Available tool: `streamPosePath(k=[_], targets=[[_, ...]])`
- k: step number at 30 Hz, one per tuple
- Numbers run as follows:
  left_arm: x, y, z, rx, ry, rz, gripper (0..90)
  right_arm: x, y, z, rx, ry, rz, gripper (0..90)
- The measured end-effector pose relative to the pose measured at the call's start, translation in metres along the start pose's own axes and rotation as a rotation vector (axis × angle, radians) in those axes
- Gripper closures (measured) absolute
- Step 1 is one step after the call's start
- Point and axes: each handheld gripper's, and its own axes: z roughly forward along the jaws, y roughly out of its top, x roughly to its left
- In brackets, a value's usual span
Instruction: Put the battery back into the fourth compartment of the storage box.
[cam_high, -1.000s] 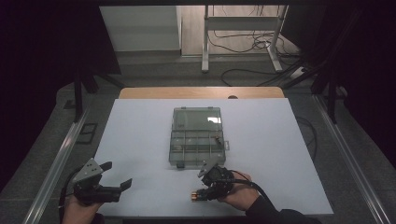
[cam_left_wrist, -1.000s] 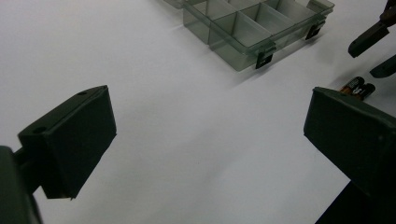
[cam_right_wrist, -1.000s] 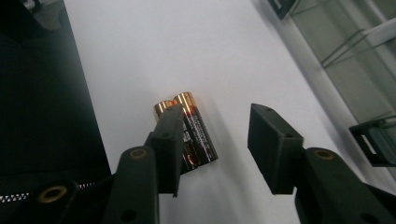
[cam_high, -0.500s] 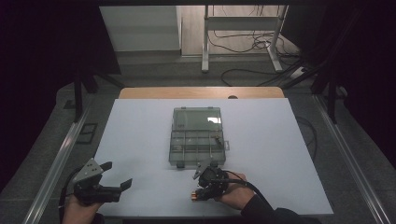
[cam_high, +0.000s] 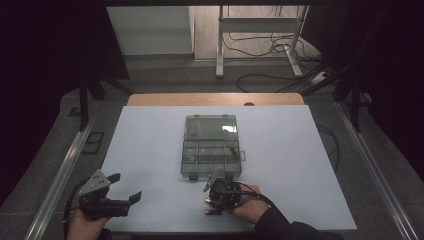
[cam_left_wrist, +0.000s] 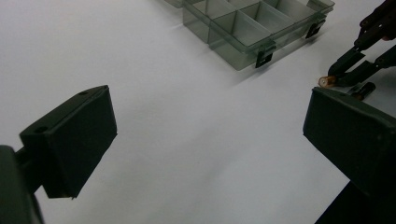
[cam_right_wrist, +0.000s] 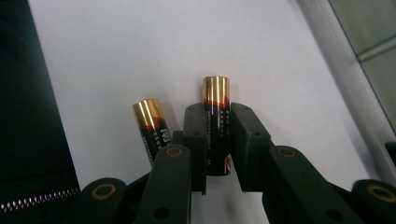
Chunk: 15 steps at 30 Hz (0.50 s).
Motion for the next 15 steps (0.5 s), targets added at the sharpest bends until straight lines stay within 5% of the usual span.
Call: streamPosePath(k=[15], targets=[[0.000,0.000,0.000,0.001,0.000,0.002,3.3,-0.003,-0.002,-0.016,-0.070,-0.039,0.010,76.2]])
